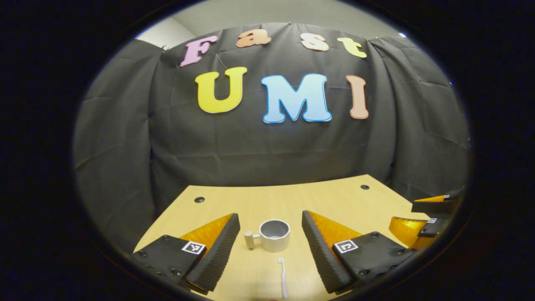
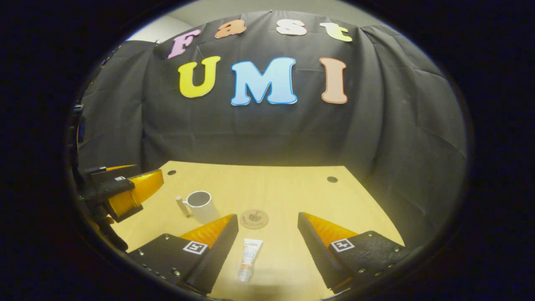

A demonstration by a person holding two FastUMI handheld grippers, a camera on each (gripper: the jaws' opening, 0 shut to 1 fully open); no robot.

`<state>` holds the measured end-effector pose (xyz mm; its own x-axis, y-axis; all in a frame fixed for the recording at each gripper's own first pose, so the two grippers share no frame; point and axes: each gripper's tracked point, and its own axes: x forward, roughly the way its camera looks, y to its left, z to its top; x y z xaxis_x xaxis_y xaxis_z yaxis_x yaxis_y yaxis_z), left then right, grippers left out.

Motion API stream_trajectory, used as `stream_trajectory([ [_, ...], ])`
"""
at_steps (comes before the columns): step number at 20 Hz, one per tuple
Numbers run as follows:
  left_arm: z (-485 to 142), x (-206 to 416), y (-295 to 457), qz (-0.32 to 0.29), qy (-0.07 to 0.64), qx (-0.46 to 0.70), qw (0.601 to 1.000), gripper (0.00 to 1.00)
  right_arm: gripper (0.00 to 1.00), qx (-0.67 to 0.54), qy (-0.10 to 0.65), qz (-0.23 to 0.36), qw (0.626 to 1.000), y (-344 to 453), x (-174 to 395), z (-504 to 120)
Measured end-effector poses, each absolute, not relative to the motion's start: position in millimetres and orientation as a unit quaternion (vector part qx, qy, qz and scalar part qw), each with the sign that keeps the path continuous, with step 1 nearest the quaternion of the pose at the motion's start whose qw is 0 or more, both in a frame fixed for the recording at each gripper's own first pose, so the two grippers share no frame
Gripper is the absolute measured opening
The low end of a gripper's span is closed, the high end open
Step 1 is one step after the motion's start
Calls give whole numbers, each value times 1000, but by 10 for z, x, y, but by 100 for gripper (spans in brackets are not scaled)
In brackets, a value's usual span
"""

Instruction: Put the toothbrush and toothpaste on the desktop into the cup, then pick up the cup and place it on the coaster on the desktop.

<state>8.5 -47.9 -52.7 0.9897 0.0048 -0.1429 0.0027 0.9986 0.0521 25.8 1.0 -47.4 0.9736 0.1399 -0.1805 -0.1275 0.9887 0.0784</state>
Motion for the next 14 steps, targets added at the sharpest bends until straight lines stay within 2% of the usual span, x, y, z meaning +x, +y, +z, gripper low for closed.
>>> stream_trajectory([
  [5,-930,115,-554,-5,119,22,993,100,94,28,141,81,986,38,192,-819],
  [8,-1241,120,-614,-13,157,8,987,100,92,26,186,91,978,109,241,-1086],
  [9,-1343,131,-611,-14,168,9,986,96,92,28,199,94,975,126,262,-1137],
  [10,-1437,138,-608,-13,179,10,984,100,92,29,211,96,972,144,275,-1205],
  [12,-1667,153,-617,-14,207,11,978,100,92,30,237,99,966,177,306,-1360],
  [13,-1789,167,-620,-16,221,7,975,96,92,31,251,100,962,191,312,-1425],
  [14,-1901,168,-620,-17,238,3,971,100,92,33,265,102,958,202,295,-1523],
])
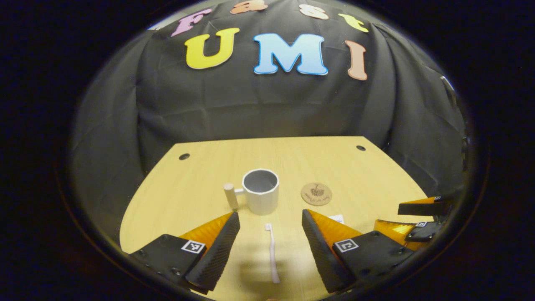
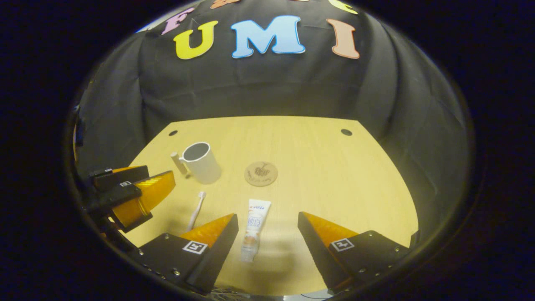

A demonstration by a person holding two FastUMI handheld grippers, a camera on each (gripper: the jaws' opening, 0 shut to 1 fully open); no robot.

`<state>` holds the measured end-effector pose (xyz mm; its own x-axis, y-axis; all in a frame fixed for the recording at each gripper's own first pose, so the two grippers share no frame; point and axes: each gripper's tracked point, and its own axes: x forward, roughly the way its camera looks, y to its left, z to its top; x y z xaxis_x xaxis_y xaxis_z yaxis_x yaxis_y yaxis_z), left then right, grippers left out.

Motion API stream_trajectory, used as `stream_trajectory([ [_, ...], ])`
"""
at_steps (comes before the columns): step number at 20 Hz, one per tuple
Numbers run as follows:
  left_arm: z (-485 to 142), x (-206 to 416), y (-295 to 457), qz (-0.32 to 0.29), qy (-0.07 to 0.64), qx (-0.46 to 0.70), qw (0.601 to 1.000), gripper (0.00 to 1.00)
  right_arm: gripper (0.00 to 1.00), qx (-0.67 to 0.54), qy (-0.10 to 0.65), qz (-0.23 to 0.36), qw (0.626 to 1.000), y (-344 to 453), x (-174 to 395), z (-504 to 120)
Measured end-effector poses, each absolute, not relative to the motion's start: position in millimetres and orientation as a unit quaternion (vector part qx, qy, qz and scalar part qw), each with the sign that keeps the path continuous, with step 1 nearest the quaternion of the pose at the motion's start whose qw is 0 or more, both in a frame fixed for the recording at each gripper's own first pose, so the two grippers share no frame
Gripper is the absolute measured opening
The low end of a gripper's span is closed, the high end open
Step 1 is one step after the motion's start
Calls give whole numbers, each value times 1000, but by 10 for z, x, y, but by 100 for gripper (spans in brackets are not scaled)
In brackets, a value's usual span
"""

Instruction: Put the toothbrush and toothpaste on the desktop into the cup, then pick up the cup and place it on the coaster on the desktop.

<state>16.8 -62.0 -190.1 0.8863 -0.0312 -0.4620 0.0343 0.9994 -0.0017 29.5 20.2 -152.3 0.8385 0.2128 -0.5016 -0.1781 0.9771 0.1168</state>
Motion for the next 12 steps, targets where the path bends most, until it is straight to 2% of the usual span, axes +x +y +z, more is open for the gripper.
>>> stream_trajectory([
  [2,-2143,117,-622,-17,276,-2,961,96,92,40,293,108,949,255,282,-1686],
  [3,-2233,121,-613,-16,288,-3,957,100,92,42,307,112,944,279,287,-1759],
  [4,-2320,136,-591,-16,298,-3,955,98,92,44,318,114,940,310,293,-1849],
  [12,-2898,129,-530,-8,362,-6,932,100,93,49,384,123,914,484,375,-2295],
])
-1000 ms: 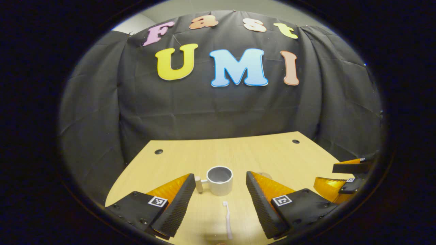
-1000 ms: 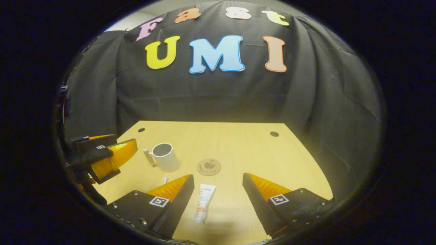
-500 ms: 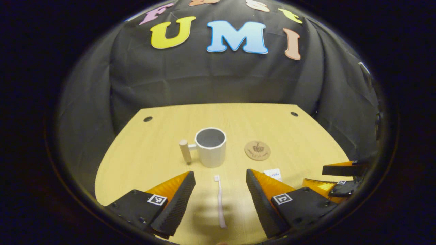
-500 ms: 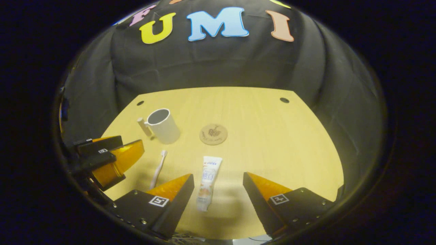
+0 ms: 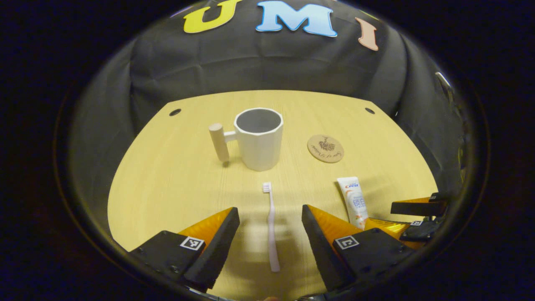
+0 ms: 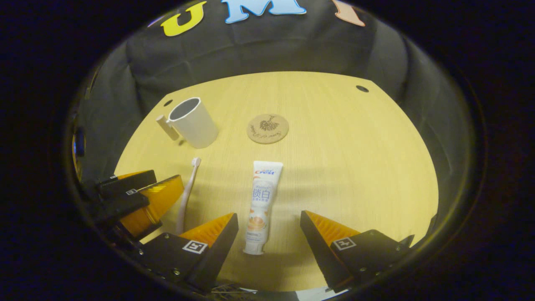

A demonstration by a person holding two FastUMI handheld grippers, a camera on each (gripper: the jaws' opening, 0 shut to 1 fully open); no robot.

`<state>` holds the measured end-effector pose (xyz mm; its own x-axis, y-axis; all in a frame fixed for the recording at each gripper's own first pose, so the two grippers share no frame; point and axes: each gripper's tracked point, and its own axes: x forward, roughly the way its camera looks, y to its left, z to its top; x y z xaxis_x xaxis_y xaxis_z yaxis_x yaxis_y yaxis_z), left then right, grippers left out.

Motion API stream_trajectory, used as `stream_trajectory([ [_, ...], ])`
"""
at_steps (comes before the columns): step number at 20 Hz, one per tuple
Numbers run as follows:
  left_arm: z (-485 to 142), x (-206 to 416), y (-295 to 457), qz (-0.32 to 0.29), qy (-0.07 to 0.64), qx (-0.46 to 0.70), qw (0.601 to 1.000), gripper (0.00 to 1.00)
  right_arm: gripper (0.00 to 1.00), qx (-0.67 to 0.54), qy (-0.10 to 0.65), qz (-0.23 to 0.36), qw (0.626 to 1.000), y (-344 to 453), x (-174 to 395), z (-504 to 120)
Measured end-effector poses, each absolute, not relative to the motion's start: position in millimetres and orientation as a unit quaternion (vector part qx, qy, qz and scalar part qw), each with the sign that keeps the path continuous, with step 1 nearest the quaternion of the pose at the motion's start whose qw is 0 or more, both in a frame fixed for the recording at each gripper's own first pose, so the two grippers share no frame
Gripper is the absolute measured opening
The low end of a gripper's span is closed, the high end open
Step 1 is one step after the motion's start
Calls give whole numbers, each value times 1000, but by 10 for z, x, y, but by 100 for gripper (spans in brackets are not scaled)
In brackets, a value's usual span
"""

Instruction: Put the toothbrush and toothpaste on the desktop into the cup, then pick up the cup and place it on the coaster on the desktop.

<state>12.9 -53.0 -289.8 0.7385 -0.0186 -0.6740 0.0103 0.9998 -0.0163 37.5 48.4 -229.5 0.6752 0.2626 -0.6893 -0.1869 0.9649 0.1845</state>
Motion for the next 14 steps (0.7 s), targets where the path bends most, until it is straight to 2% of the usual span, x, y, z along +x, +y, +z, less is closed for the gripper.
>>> stream_trajectory([
  [14,-3429,99,-399,10,420,4,908,98,93,17,434,106,895,536,467,-2714],
])
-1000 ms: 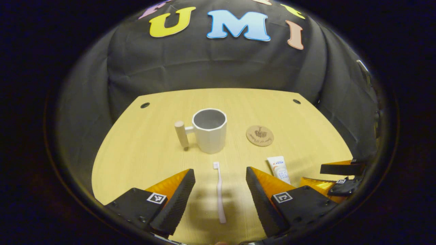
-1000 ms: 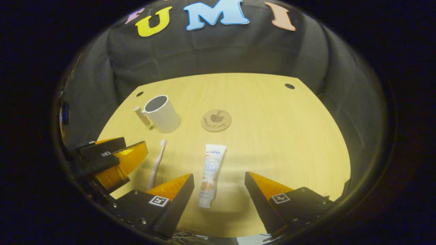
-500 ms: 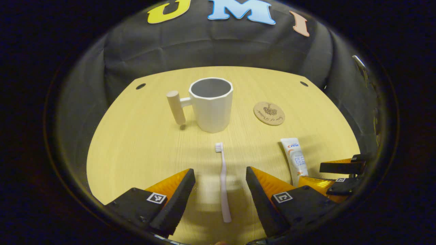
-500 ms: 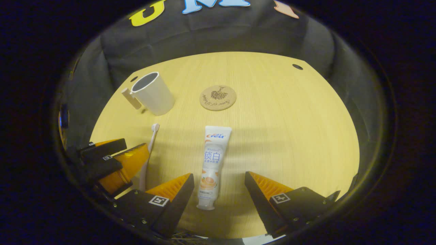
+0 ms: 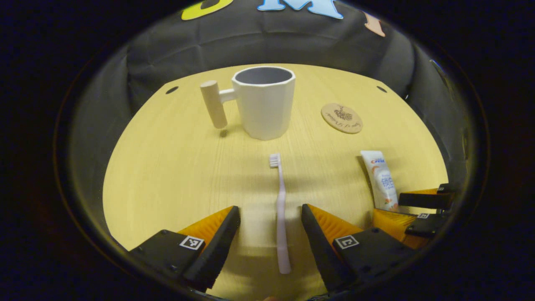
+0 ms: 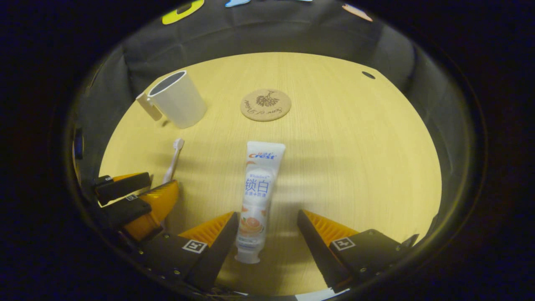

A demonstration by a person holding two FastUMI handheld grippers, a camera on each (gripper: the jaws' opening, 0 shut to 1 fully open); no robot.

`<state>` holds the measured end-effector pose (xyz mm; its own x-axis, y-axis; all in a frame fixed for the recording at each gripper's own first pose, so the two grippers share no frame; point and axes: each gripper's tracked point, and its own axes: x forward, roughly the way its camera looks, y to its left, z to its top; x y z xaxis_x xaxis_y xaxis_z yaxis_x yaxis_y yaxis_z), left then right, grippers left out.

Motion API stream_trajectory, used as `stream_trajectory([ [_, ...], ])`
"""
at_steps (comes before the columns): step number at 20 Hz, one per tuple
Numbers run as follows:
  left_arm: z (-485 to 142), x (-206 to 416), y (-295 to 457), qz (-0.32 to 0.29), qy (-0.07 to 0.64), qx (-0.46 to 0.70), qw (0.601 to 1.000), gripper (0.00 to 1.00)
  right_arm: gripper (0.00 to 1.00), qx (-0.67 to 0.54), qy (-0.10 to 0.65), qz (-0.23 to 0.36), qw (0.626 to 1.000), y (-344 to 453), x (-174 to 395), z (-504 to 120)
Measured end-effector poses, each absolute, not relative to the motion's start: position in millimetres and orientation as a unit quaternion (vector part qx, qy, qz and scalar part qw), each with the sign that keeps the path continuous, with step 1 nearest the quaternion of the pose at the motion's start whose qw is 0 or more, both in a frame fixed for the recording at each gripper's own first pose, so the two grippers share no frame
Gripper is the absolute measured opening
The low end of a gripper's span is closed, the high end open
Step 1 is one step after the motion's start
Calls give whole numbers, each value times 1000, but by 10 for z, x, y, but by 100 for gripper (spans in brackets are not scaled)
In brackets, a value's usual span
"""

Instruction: Put the toothbrush and toothpaste on the desktop into the cup, then pick up the cup and place it on the coaster on the desktop.

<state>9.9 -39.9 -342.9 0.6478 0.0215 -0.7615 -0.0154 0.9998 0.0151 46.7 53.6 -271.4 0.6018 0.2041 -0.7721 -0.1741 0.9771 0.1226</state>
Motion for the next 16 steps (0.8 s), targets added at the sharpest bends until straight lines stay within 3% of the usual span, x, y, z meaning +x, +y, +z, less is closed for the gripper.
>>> stream_trajectory([
  [2,-3430,97,-407,11,422,6,906,98,97,7,432,104,896,535,472,-2723],
  [7,-3444,118,-436,11,427,8,904,98,97,-1,436,99,894,538,469,-2721],
  [8,-3447,129,-459,7,426,9,905,93,97,-1,439,98,893,535,464,-2722],
  [10,-3451,159,-480,2,425,14,905,78,88,-5,443,98,891,561,477,-2719],
  [11,-3447,166,-486,2,425,16,905,73,79,-6,444,100,890,565,477,-2702],
  [12,-3447,164,-497,3,427,16,904,69,76,-7,443,101,891,582,465,-2690],
  [13,-3441,173,-502,2,427,14,904,69,58,-5,442,103,891,597,481,-2683],
  [14,-3448,198,-449,10,424,19,905,70,49,-3,442,101,891,605,490,-2699],
  [15,-3426,188,-461,15,424,12,905,36,39,-2,445,101,890,610,520,-2731],
  [16,-3444,192,-460,16,427,11,904,34,39,-3,450,101,888,605,485,-2696],
])
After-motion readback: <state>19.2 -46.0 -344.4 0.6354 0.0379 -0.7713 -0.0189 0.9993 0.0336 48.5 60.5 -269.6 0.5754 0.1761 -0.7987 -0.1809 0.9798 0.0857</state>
